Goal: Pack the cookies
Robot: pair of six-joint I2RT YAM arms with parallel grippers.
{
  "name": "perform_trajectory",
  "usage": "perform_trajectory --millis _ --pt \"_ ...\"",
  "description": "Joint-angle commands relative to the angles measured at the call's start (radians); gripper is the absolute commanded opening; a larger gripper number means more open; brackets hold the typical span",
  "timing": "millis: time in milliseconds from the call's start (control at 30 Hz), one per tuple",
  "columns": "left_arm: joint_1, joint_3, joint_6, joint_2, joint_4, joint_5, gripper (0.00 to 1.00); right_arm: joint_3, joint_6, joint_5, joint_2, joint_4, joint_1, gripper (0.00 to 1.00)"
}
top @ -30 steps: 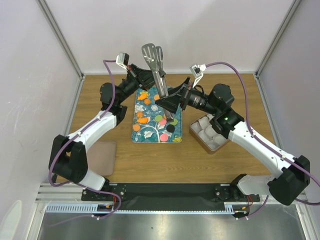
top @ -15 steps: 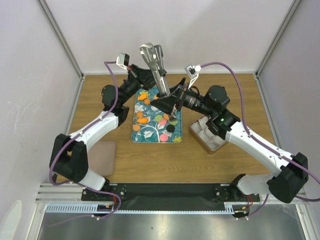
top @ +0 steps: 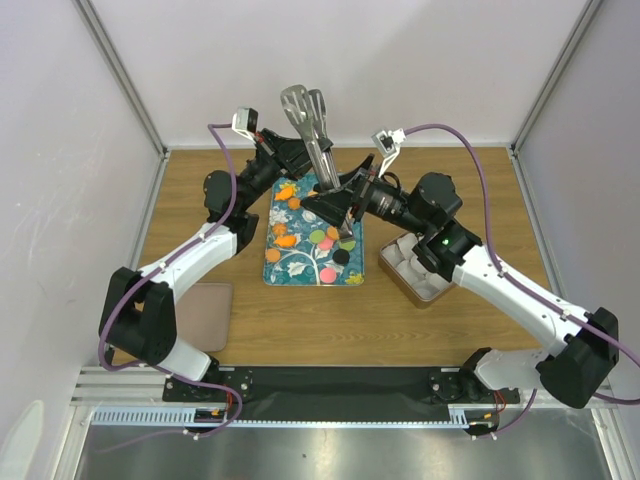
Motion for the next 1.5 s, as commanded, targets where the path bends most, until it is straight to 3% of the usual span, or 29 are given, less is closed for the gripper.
perform_trajectory --millis 0,400,633,733,800,967,1167,1467 --pt "-0.010 0.004 0.015 0.004 0.088 -0.028 0.00 0.012 -0.006 0.046 -0.046 0.069 0.007 0.93" --pt "-0.010 0.002 0.002 0.017 0.132 -0.058 0.00 0.019 0.011 0.043 -0.036 0.061 0.007 0.85" --pt "-0.010 0.000 0.004 0.022 0.159 -0.063 0.00 0.034 0.010 0.050 -0.033 0.047 0.008 0.69" --pt "-0.010 0.005 0.013 0.019 0.151 -0.057 0.15 0.035 0.005 0.053 -0.033 0.044 0.008 0.64" --pt "-0.010 0.005 0.028 0.014 0.142 -0.057 0.31 0.035 0.001 0.061 -0.036 0.035 0.008 0.60" --pt "-0.004 0.011 0.055 -0.004 0.102 -0.054 0.50 0.037 -0.030 0.090 -0.059 0.000 0.008 0.56" --pt "0.022 0.017 0.055 -0.001 0.093 -0.045 0.62 0.031 -0.068 0.138 -0.089 -0.048 0.008 0.55" --pt "0.126 0.020 0.048 0.007 0.068 -0.008 0.66 -0.010 -0.090 0.193 -0.140 -0.112 -0.001 0.55"
